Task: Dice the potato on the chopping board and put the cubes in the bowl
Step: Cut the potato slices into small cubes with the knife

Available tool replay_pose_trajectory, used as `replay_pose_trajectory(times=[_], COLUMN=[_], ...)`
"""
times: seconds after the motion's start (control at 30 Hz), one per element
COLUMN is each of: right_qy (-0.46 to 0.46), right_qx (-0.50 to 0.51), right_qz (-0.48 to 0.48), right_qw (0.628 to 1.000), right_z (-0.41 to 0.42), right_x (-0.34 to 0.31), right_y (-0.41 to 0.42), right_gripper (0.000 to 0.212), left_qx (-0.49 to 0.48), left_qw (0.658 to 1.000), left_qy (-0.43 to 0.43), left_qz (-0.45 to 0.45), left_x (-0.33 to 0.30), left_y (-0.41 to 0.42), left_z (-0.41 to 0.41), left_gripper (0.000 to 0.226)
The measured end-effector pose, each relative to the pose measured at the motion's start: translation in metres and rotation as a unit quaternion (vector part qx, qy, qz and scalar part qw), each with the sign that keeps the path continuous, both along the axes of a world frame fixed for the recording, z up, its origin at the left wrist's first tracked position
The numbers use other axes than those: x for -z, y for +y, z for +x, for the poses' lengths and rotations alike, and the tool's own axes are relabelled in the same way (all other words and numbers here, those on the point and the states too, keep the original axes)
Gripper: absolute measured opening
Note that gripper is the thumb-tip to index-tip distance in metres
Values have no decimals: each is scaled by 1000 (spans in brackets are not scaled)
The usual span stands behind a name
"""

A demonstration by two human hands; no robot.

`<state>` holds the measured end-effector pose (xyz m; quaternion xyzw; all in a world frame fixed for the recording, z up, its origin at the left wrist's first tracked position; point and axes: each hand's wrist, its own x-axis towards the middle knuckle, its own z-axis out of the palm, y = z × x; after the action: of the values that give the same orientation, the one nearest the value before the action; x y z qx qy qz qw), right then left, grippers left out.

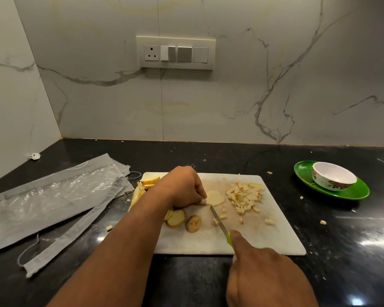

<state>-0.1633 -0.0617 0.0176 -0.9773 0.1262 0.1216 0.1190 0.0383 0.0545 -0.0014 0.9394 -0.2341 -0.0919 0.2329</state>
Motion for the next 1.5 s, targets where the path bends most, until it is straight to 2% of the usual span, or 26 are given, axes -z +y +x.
replay_pose_trajectory(times=[0.17, 0.23, 0.43, 0.57, 0.63, 0.9, 1.03, 1.13, 1.23, 1.37, 1.43, 1.5], right_qy=[-137, -158, -164, -162, -156, -58, -57, -114, -159, -153, -153, -159], right_qx=[-28, -31, -30, -27, -31, -10, 12, 10, -5, -30, -34, -27], right_qz=[-47, -52, -30, -23, -24, -14, -7, -11, -13, -10, -11, -18], right_qw=[989, 986, 986, 986, 987, 998, 998, 993, 987, 988, 988, 987], right_z=[22, 36, 45, 42, 40, 15, 8, 11, 23, 41, 44, 45], right_x=[9, 15, 25, 30, 34, 31, 23, 21, 28, 38, 41, 42], right_y=[4, 7, 10, 9, 10, 2, -2, -1, 6, 18, 19, 14], right_gripper=[60, 59, 59, 62, 64, 65, 64, 59, 59, 65, 65, 64], left_qx=[-3, -12, -39, -80, -85, -91, -54, -47, -62, -107, -105, -88], left_qw=[1000, 1000, 999, 995, 994, 992, 997, 997, 993, 977, 976, 985], left_qy=[-2, -1, 18, 41, 46, 63, 42, 34, 34, -25, -22, -4], left_qz=[8, 0, -21, -49, -51, -55, -35, -45, -92, -184, -189, -150], left_x=[-1, 0, 1, 6, 7, 6, 3, 0, -4, -10, -10, -7], left_y=[2, 1, 1, -1, -2, -4, -1, 0, 1, 8, 8, 5], left_z=[-1, -1, 3, 7, 7, 5, 2, 1, -1, -1, -2, -2], left_gripper=[13, 12, 13, 45, 50, 51, 54, 50, 39, 24, 21, 23])
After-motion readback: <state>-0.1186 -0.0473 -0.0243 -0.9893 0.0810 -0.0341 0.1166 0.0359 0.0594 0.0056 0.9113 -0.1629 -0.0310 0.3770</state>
